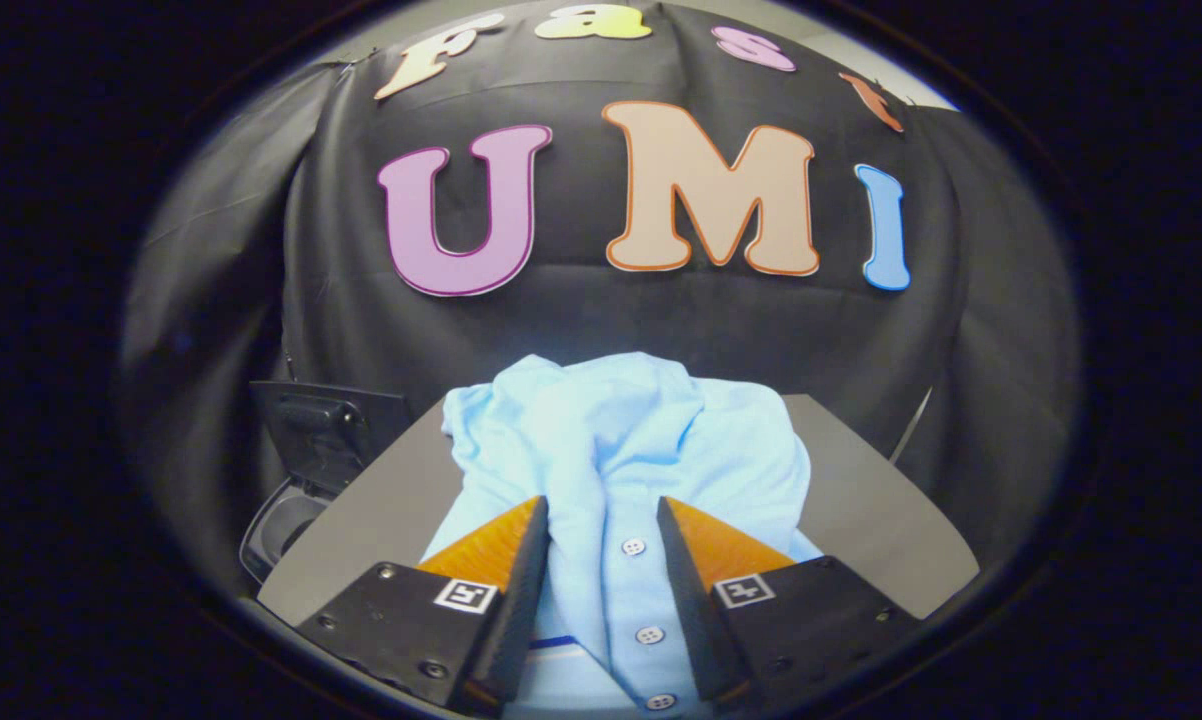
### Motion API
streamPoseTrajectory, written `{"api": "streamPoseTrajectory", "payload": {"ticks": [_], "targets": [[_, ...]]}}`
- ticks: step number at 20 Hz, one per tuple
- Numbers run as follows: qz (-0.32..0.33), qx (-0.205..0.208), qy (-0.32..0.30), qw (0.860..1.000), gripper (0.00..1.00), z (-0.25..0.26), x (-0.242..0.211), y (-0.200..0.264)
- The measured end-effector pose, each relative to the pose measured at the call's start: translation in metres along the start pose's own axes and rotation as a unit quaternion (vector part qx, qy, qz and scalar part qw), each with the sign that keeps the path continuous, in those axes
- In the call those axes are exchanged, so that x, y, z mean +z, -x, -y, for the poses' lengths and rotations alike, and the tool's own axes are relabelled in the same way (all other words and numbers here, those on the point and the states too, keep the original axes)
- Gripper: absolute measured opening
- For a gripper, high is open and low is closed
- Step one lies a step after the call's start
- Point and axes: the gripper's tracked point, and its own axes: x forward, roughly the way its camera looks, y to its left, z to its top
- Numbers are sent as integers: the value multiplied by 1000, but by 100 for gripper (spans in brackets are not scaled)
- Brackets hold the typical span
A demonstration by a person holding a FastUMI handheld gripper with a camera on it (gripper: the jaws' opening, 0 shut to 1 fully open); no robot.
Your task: Put the clothes into the washing machine and then close the washing machine lid.
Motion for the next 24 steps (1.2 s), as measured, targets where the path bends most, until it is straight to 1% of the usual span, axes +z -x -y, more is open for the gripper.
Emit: {"api": "streamPoseTrajectory", "payload": {"ticks": [3, 8, 9, 13, 17, 21, 24], "targets": [[-14, -6, -10, 1000, 47, -2, -3, 0], [8, -17, -30, 999, 19, -6, 0, 2], [12, -11, -39, 999, 17, -10, 0, 2], [6, 49, -88, 995, 16, -51, -2, 11], [-4, 85, -70, 994, 16, -99, -7, 20], [-6, 121, -80, 989, 16, -153, -7, 23], [0, 128, -66, 990, 16, -186, -7, 21]]}}
